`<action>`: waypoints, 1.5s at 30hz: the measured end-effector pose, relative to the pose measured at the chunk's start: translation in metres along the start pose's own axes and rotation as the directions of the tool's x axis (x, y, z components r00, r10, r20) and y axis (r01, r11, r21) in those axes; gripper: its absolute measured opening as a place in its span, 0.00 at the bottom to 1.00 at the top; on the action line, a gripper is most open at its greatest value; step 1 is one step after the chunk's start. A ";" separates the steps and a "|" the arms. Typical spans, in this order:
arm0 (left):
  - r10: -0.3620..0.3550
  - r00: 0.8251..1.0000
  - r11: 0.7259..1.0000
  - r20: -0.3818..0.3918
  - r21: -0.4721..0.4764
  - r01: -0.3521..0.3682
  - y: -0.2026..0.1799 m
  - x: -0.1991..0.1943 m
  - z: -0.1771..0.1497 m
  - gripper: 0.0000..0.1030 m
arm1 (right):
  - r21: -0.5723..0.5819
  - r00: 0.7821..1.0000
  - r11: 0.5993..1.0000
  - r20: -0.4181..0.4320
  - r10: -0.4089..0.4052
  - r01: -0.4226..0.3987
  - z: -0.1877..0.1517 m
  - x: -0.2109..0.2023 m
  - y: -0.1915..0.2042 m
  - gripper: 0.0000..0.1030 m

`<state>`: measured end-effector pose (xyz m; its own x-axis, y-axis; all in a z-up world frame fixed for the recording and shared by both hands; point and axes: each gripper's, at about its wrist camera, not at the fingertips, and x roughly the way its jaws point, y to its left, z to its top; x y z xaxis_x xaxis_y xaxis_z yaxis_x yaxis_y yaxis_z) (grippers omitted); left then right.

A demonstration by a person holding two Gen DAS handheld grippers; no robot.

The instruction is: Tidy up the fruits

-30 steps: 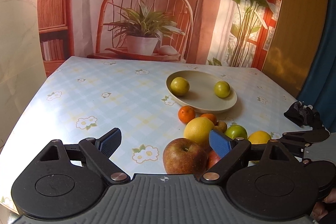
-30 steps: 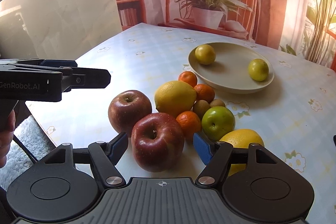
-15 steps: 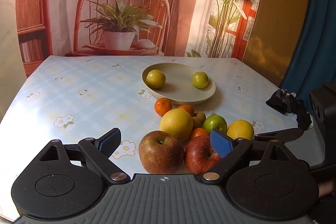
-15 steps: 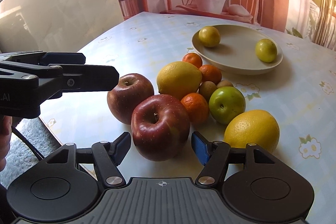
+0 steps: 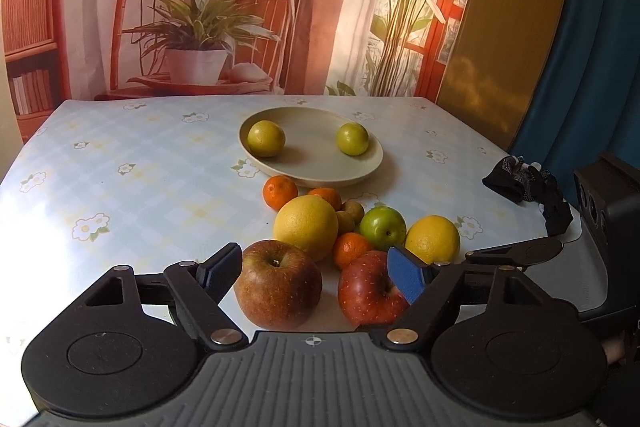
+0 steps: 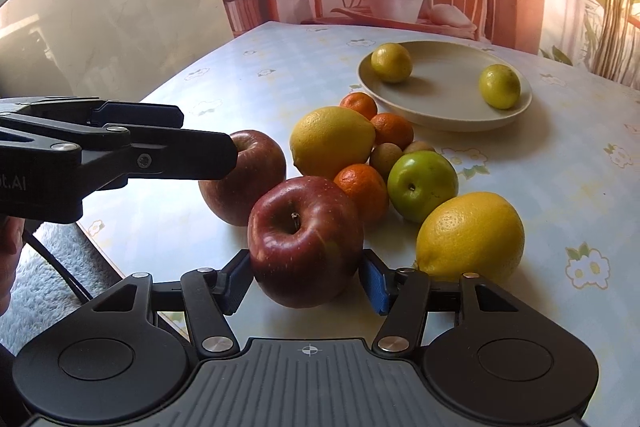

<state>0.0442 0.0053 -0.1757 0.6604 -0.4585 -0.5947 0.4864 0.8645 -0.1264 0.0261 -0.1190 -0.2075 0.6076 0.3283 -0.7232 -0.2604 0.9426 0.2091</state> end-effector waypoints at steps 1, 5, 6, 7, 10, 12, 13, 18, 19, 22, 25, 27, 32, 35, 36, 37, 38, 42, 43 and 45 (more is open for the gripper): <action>-0.011 1.000 1.000 -0.005 0.007 0.011 -0.002 0.001 0.000 0.76 | 0.007 1.000 1.000 -0.001 -0.003 0.003 -0.001 -0.002 -0.002 0.52; -0.061 0.998 0.998 -0.027 0.033 0.062 -0.008 0.006 0.003 0.74 | 0.035 1.000 0.999 0.002 -0.009 0.009 -0.007 -0.008 -0.010 0.52; -0.083 0.996 0.996 -0.040 0.036 0.084 -0.010 0.009 0.004 0.73 | 0.039 1.000 0.999 0.002 -0.009 0.008 -0.008 -0.009 -0.012 0.52; -0.100 0.994 0.994 -0.051 0.038 0.102 -0.011 0.011 0.005 0.69 | 0.043 1.000 0.999 0.004 -0.008 0.008 -0.009 -0.011 -0.013 0.52; -0.137 0.987 0.988 -0.079 0.054 0.142 -0.016 0.018 0.010 0.66 | 0.049 1.000 0.999 0.008 -0.012 0.012 -0.011 -0.013 -0.016 0.52; -0.142 0.986 0.987 -0.083 0.059 0.147 -0.019 0.022 0.014 0.66 | 0.052 1.000 0.999 0.010 -0.012 0.011 -0.012 -0.014 -0.017 0.52; -0.146 0.985 0.987 -0.088 0.057 0.152 -0.020 0.024 0.015 0.64 | 0.057 1.000 0.998 0.012 -0.008 0.008 -0.013 -0.014 -0.019 0.52; -0.201 0.965 0.979 -0.166 -0.015 0.202 -0.015 0.046 0.013 0.51 | 0.063 1.000 0.998 0.015 -0.001 0.000 -0.013 -0.013 -0.021 0.52; -0.216 0.960 0.976 -0.176 -0.035 0.214 -0.013 0.050 0.012 0.51 | 0.063 1.000 0.998 0.016 0.001 -0.002 -0.014 -0.013 -0.021 0.52; -0.249 0.949 0.968 -0.193 -0.081 0.238 -0.009 0.058 0.007 0.48 | 0.069 1.000 0.998 0.018 0.006 -0.007 -0.014 -0.013 -0.022 0.52; -0.263 0.943 0.963 -0.202 -0.112 0.245 -0.005 0.064 0.005 0.47 | 0.067 1.000 0.998 0.019 0.005 -0.007 -0.014 -0.013 -0.022 0.52; -0.280 0.938 0.957 -0.204 -0.137 0.255 -0.003 0.068 0.004 0.47 | 0.068 1.000 0.998 0.019 0.006 -0.007 -0.014 -0.013 -0.022 0.52; -0.323 0.925 0.938 -0.202 -0.201 0.283 0.004 0.074 0.002 0.47 | 0.071 1.000 0.997 0.019 0.007 -0.009 -0.015 -0.013 -0.022 0.52; -0.344 0.917 0.926 -0.201 -0.234 0.296 0.008 0.075 -0.001 0.47 | 0.071 1.000 0.997 0.019 0.008 -0.010 -0.015 -0.014 -0.022 0.52; -0.349 0.915 0.923 -0.200 -0.243 0.299 0.010 0.075 -0.001 0.47 | 0.070 1.000 0.998 0.019 0.008 -0.009 -0.015 -0.014 -0.021 0.52; -0.347 0.917 0.922 -0.197 -0.248 0.296 0.012 0.075 -0.001 0.46 | 0.071 1.000 0.997 0.019 0.008 -0.009 -0.015 -0.014 -0.022 0.52; -0.345 0.918 0.922 -0.196 -0.251 0.293 0.013 0.074 -0.001 0.46 | 0.070 1.000 0.997 0.019 0.008 -0.009 -0.015 -0.013 -0.022 0.52; -0.322 0.929 0.927 -0.185 -0.262 0.269 0.020 0.073 0.001 0.44 | 0.071 1.000 0.997 0.019 0.008 -0.010 -0.015 -0.013 -0.022 0.52; -0.323 0.929 0.925 -0.181 -0.268 0.269 0.021 0.073 0.001 0.44 | 0.071 1.000 0.997 0.019 0.008 -0.009 -0.015 -0.013 -0.022 0.52; -0.327 0.927 0.923 -0.185 -0.273 0.272 0.023 0.074 0.001 0.44 | 0.070 1.000 0.997 0.019 0.008 -0.009 -0.015 -0.013 -0.022 0.52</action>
<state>0.1049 -0.0095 -0.2219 0.3466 -0.6698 -0.6567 0.4719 0.7296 -0.4950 0.0126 -0.1449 -0.2121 0.6198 0.3364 -0.7090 -0.2123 0.9416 0.2612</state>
